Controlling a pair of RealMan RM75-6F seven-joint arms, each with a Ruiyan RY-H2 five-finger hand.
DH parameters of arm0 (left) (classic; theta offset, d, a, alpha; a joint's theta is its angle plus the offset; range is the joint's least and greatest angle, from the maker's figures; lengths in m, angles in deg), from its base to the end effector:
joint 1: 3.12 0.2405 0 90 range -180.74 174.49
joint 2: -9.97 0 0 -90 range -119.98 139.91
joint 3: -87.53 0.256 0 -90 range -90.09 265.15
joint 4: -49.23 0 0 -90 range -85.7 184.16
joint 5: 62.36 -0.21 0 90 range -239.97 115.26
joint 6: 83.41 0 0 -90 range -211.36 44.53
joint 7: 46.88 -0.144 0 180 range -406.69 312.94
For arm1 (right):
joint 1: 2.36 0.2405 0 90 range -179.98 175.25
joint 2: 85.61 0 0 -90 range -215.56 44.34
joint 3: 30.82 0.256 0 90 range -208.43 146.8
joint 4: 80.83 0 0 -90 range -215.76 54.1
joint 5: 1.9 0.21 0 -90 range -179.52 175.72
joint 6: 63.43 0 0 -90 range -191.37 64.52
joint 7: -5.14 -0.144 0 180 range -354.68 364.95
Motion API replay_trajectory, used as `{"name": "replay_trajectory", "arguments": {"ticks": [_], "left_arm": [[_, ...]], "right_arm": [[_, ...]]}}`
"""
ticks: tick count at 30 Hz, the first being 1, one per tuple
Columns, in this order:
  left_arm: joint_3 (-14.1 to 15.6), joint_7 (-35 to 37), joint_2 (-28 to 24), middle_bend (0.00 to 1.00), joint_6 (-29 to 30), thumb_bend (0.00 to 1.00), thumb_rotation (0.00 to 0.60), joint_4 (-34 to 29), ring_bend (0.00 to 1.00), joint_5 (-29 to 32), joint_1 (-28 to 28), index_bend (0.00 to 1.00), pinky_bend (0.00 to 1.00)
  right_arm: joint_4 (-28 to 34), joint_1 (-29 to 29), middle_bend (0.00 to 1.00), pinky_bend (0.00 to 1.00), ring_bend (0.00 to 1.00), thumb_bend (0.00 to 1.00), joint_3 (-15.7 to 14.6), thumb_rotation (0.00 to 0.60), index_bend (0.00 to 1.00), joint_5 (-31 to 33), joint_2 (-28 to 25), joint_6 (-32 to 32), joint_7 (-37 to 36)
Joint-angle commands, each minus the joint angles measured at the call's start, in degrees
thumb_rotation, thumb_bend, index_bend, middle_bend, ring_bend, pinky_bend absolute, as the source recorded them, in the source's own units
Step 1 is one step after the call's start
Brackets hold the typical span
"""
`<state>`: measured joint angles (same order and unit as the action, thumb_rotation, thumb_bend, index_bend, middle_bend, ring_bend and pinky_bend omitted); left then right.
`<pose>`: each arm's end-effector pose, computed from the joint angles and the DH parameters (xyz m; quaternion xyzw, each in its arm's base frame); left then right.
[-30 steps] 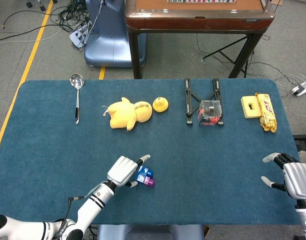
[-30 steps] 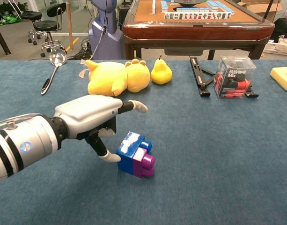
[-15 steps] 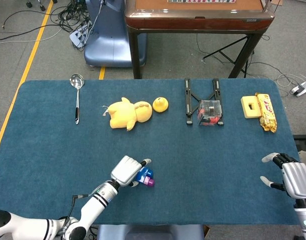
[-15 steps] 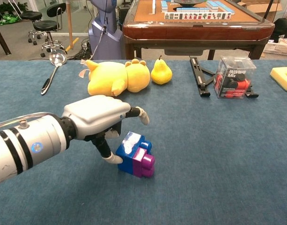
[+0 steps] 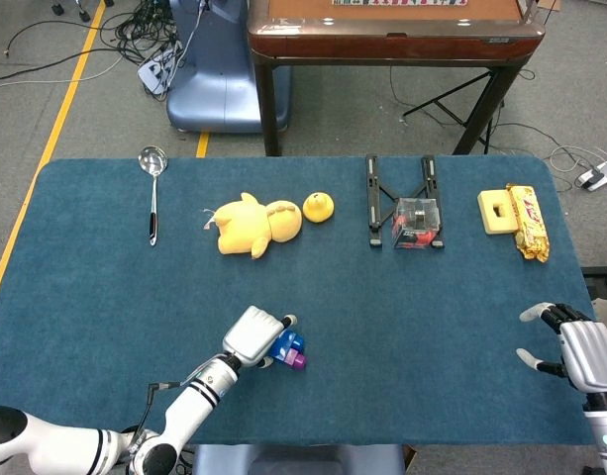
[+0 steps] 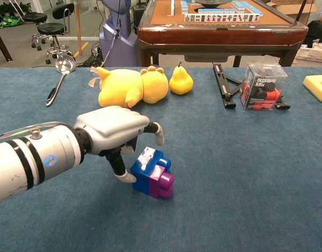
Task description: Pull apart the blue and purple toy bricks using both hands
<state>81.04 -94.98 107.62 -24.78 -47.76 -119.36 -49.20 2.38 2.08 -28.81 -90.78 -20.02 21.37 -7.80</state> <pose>-0.0747 0.2727 -0.0728 -0.8298 -0.2830 -0.3212 0.3580 -0.3362 -0.1776 0.1617 0.5889 -0.4135 0.4150 0.5568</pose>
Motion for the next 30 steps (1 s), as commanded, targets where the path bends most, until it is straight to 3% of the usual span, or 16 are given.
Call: {"name": "replay_trajectory", "arguments": {"ticks": [1,15,30], "left_arm": [[0.14,-0.3,-0.09,1.0,0.23,0.0,0.6,-0.23,1.0,0.76,-0.32,0.35,1.0],[1.48,-0.92,0.19,1.0,0.23,0.0,0.6,0.51,1.0,2.96,-1.84,0.38,1.0],[2.24,1.15,0.16,1.0,1.07,0.0,0.6,0.61,1.0,2.02,-2.08,0.52,1.0]], "right_arm": [[0.0,-0.03,0.42,0.49,0.34,0.01,-0.01,0.6,0.45,-0.03,-0.04,0.05,-0.1],[-0.4,0.14,0.42,0.49,0.34,0.01,-0.09,0.6,0.45,0.12,0.33,-0.43,-0.12],[-0.67,0.23,0.42,0.49,0.34,0.01,-0.11,0.6,0.45,0.19,0.5,-0.62,-0.34]]}}
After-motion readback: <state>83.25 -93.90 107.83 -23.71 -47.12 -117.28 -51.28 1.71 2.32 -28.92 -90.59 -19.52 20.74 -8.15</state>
